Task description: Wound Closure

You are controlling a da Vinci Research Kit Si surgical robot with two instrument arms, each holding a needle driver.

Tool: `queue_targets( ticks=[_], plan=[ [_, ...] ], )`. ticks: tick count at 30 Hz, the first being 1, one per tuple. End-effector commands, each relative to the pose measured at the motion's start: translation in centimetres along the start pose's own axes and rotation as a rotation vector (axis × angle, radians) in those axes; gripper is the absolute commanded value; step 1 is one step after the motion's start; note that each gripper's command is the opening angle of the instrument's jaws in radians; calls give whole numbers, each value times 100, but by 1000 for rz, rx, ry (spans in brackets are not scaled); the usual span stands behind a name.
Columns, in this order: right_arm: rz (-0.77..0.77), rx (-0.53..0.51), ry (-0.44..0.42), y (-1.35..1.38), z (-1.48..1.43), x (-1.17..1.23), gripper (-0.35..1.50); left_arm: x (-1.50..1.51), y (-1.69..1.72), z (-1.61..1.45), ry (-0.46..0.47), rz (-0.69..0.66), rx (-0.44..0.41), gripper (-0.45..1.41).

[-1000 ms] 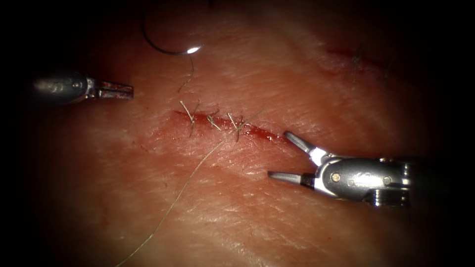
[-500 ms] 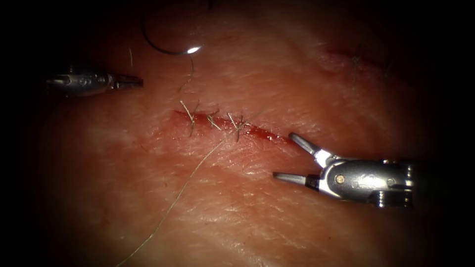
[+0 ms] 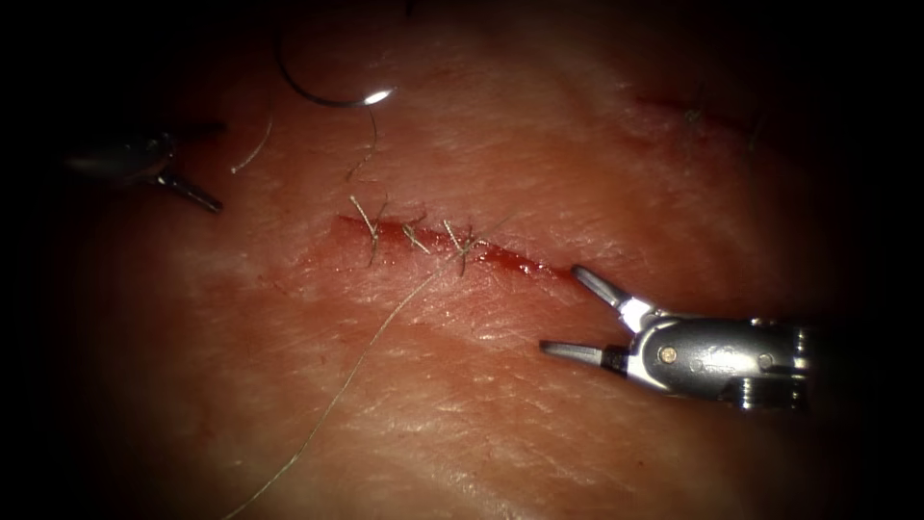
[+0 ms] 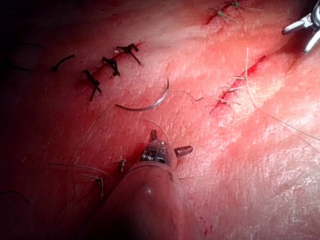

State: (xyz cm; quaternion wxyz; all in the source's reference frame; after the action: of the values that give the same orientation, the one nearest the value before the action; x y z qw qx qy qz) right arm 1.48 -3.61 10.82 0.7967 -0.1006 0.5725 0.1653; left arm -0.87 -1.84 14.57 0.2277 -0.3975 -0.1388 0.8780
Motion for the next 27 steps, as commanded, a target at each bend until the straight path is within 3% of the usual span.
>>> queue_targets(
  ticks=[1, 6, 11, 12, 17, 27],
  plan=[
    [3, 3, 2, -6, 5, -7, 148, 2, 1, 3, -1, -4, -6, 103],
    [5, 1, 2, -7, 6, -12, 148, 32, 6, -19, -13, -33, -26, 104],
    [11, -2, 3, -6, 7, -14, 148, 74, 2, -7, 37, -10, -6, 68],
    [11, -2, 3, -6, 7, -14, 148, 78, 1, -3, 36, -13, 1, 68],
    [19, -3, 5, -5, 6, -12, 148, 87, -10, 23, -1, -17, 15, 79],
    [24, -3, 3, 0, 5, -8, 148, 70, -30, 64, -87, 32, 31, 68]
  ],
)
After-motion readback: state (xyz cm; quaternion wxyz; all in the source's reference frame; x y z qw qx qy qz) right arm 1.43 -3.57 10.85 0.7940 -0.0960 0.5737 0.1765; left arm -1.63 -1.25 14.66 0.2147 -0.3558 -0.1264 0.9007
